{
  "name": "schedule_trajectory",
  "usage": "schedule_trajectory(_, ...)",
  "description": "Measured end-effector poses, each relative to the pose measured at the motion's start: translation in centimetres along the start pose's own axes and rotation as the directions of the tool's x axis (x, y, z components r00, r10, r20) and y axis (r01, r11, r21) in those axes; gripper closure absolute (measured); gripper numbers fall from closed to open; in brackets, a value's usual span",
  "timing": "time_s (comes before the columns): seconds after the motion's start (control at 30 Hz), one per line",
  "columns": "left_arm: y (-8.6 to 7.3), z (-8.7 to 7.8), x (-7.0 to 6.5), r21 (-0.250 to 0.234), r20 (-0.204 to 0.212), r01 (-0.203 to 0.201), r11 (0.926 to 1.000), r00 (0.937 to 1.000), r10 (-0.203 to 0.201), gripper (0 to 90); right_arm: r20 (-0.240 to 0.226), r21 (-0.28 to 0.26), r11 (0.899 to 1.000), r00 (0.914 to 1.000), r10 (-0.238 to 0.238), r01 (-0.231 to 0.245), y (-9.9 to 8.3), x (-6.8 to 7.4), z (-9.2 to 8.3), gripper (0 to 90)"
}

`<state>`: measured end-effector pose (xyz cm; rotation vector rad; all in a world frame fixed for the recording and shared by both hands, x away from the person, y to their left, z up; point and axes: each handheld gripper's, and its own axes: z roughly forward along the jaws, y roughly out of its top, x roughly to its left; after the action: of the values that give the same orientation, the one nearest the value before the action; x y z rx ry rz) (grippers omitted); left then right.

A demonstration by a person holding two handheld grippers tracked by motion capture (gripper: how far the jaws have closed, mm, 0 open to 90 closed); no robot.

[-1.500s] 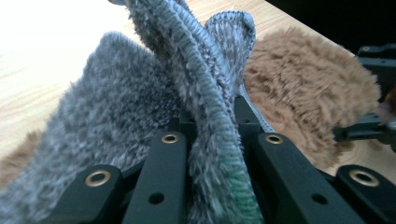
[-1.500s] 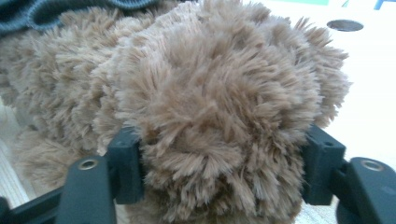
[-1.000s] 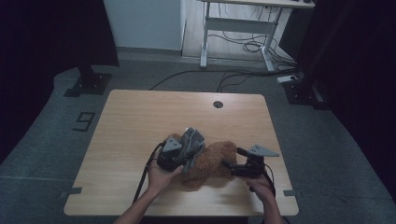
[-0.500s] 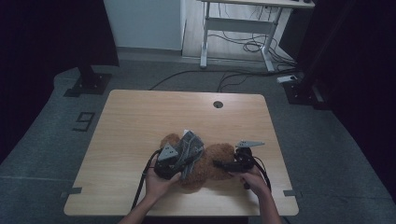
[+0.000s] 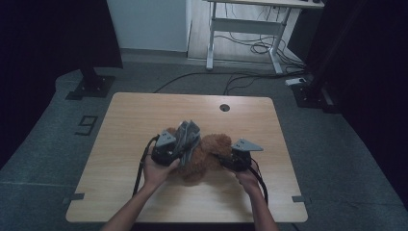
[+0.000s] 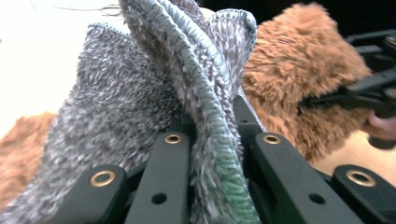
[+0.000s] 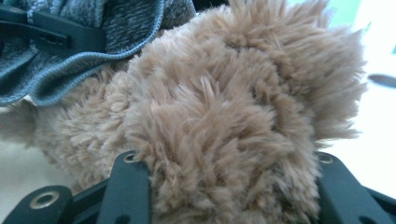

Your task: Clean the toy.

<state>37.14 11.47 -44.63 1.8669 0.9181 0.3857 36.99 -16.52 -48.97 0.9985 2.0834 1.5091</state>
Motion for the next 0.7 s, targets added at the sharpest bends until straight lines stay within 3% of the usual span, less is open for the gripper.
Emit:
schedule_trajectory(0.07,0.5,0.0,0.6,0.000,-0.005,0.017,0.9999,0.9998,-0.017,80.5,0.028,-0.033,0.999,0.9991,-0.032,0.033,0.6,0.2,0.9,53.4)
schedule_trajectory(0.23,0.0,-0.5,0.3,-0.006,0.038,0.053,0.9986,0.9979,-0.052,80.0,-0.002,-0.035,0.991,0.9918,-0.128,0.127,-0.1,0.5,1.3,50.2)
schedule_trajectory(0.33,0.4,-0.6,-1.6,-0.013,0.086,0.042,0.9990,0.9955,-0.041,79.9,-0.014,-0.038,0.985,0.9858,-0.167,0.167,-1.1,0.6,0.4,48.8)
schedule_trajectory(0.47,2.1,0.1,-4.8,-0.020,0.145,-0.011,0.9997,0.9893,0.014,79.2,-0.020,-0.043,0.974,0.9742,-0.225,0.224,-2.8,1.1,-0.9,47.4)
schedule_trajectory(0.57,3.2,1.9,-7.8,0.007,0.184,-0.058,0.9983,0.9814,0.056,78.6,-0.013,-0.035,0.971,0.9709,-0.239,0.238,-4.0,1.3,-1.4,46.7)
schedule_trajectory(0.7,3.3,5.1,-10.1,0.079,0.205,-0.069,0.9945,0.9774,0.051,78.4,-0.010,-0.032,0.971,0.9711,-0.238,0.238,-5.1,1.2,-1.7,46.1)
